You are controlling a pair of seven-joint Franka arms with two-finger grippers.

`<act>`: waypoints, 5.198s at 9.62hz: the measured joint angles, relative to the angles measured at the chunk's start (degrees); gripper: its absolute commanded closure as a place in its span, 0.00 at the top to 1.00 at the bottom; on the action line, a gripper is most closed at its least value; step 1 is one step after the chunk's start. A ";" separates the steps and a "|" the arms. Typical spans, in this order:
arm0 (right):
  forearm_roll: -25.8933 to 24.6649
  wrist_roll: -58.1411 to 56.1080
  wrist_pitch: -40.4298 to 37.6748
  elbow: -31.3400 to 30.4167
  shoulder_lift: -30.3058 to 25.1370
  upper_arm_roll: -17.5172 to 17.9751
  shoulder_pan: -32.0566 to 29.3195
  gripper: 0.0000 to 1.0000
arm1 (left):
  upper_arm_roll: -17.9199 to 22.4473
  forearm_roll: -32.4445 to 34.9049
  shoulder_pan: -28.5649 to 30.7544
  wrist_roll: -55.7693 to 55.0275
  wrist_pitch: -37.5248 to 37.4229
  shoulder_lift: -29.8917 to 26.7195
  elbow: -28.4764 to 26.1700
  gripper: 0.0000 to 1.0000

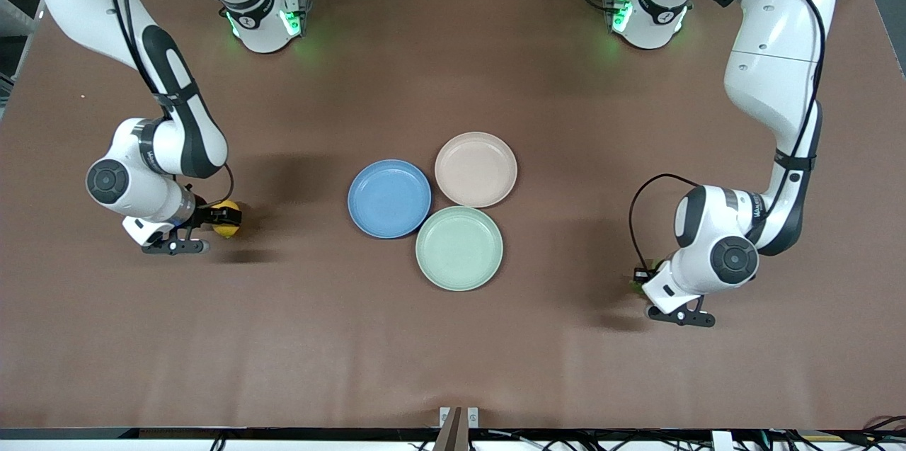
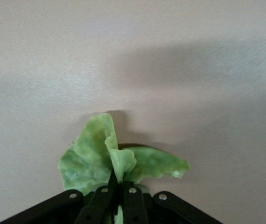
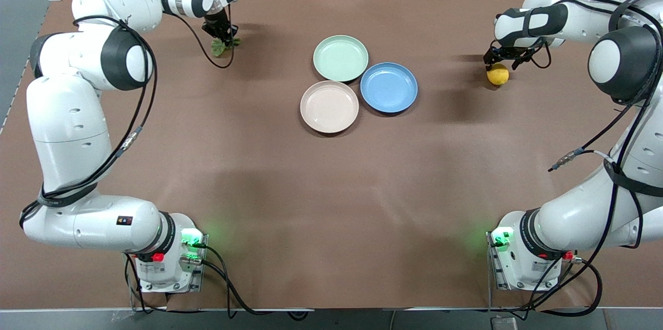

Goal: Place lemon and lettuce in plates
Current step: 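Grasp the yellow lemon with the right gripper and lift the lettuce, then carry the lettuce over the beige plate with the left gripper and release, then lower the lemon onto the blue plate while the left gripper withdraws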

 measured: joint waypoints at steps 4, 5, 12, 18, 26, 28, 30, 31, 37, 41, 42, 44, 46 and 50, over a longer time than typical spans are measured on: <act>0.09 0.00 1.88 -0.34 1.13 0.40 0.00 1.00 | -0.83 0.00 -0.94 -2.48 -0.24 -3.42 -2.41 0.00; 0.11 0.00 2.32 -0.35 1.45 0.42 0.00 1.00 | -1.33 0.00 -0.96 -2.58 -0.25 -4.99 -4.36 0.00; 0.15 0.00 6.90 -2.37 2.54 0.94 0.00 0.94 | -7.48 0.00 -4.00 -17.58 -0.25 -11.10 -11.84 0.00; 0.40 -1.14 6.85 -2.34 2.09 1.12 0.00 0.48 | -8.58 0.00 -14.28 -30.42 -8.84 -13.81 -11.88 0.00; 0.54 -1.80 1.47 0.45 2.24 1.79 0.02 0.38 | -18.01 0.00 -17.15 -42.92 -13.00 -14.86 -12.23 0.00; 0.64 -1.88 -0.04 2.05 2.17 2.76 0.03 0.38 | -18.03 0.00 -18.64 -43.93 -13.00 -14.85 -12.24 0.00; 1.20 -1.88 -0.13 2.51 2.18 4.36 0.07 0.37 | -18.05 0.00 -19.55 -44.38 -12.93 -14.86 -12.24 0.00; 2.08 -1.87 -0.15 2.65 2.17 5.12 0.11 0.37 | -18.06 0.00 -19.85 -45.00 -12.87 -14.85 -12.23 0.59; 4.17 11.30 -6.23 7.87 1.81 10.39 3.44 0.37 | -17.23 0.43 -23.66 -47.52 -12.91 -14.48 -12.24 1.00; 4.23 25.12 -7.23 9.96 1.81 10.69 10.69 0.37 | -16.15 4.79 -18.01 -47.09 -12.89 -14.58 -9.70 1.00; 4.24 28.01 -7.32 10.44 1.80 10.71 12.26 0.37 | -16.10 5.03 -16.22 -46.39 -12.89 -14.59 -9.31 1.00; 4.24 32.70 -7.45 11.14 1.80 10.75 15.38 0.37 | -16.01 5.14 -13.41 -44.99 -12.89 -14.67 -8.66 1.00; 4.24 35.10 -7.56 11.17 1.95 10.75 18.01 0.37 | -15.87 5.24 -10.10 -43.34 -12.89 -15.30 -8.10 1.00; 4.24 37.74 -7.33 11.65 3.23 10.75 21.31 0.37 | -15.85 5.27 -2.25 -36.07 -15.63 -18.94 -7.77 1.00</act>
